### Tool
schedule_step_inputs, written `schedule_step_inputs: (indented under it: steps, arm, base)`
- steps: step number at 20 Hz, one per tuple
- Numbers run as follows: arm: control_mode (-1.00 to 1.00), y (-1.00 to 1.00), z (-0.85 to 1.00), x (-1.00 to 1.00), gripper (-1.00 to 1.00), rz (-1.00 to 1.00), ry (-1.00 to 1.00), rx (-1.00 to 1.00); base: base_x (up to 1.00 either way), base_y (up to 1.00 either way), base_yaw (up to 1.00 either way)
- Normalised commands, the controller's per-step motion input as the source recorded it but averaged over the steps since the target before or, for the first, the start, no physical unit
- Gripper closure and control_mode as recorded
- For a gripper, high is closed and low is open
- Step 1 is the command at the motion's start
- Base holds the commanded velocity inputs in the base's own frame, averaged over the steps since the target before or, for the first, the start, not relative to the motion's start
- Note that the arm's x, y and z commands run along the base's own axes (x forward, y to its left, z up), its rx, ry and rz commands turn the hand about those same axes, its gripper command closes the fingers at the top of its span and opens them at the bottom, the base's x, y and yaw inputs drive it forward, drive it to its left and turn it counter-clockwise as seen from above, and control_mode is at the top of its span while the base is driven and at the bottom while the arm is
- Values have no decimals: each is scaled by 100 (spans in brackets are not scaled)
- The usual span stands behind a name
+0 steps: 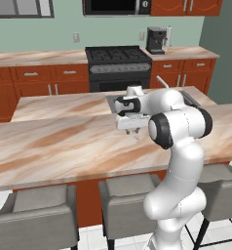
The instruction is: Organize the utensils by type. Pick up the wooden spoons from the counter and place them in the open cabinet. Then pick up the metallic utensils from the counter and place them in the open drawer.
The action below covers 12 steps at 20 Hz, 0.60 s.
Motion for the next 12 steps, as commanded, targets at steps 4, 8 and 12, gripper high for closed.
schedule_step_inputs:
  steps: [4, 8, 12]
  arm:
    - [-100, 0, -42, 0, 100, -3, 0, 0]
    - [-100, 3, -39, -1, 100, -3, 0, 0]
    - [-100, 15, -24, -3, 100, -4, -4, 0]
  base:
    - [0, 0, 0]
    - [0, 0, 0]
    - [0, 0, 0]
